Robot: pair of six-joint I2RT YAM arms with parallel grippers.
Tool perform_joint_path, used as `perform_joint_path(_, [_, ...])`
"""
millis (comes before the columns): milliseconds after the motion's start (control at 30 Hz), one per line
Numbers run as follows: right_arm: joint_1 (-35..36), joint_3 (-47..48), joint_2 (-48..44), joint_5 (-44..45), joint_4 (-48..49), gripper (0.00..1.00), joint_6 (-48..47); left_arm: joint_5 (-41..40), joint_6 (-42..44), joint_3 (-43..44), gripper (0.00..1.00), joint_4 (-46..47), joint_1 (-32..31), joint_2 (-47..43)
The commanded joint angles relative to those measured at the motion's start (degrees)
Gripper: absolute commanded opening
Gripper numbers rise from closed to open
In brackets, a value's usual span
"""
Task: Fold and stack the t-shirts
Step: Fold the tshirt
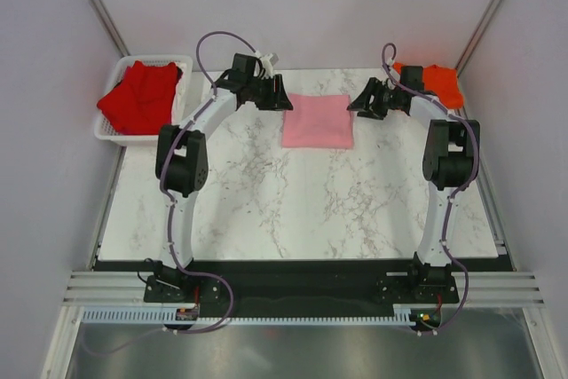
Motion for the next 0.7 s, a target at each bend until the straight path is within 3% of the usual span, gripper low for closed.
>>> perform_joint_path(0, [-0.3, -2.9, -1.5, -0.6, -2.0, 0.65, -2.6, 12.9, 5.0, -3.2, 0.53, -0.8, -0.7, -6.2])
perform_joint_path(67, [-0.3, -2.7, -0.6, -0.3, -1.3, 0.66, -2.6, 18.0, 5.3, -3.9, 0.52, -1.0, -0.7, -5.8])
perform_joint_path(300, [-0.2, 1.6, 3.8, -0.5, -1.2, 0.68, -1.4, 14.1, 9.8, -1.1, 0.51, -3.2, -0.9, 0.2])
perform_joint_path(667, [0.5, -3.1, 7.6, -0.8, -1.3, 0.70, -0.8, 14.4, 10.9, -0.6, 0.49, -4.5, -2.0, 7.3])
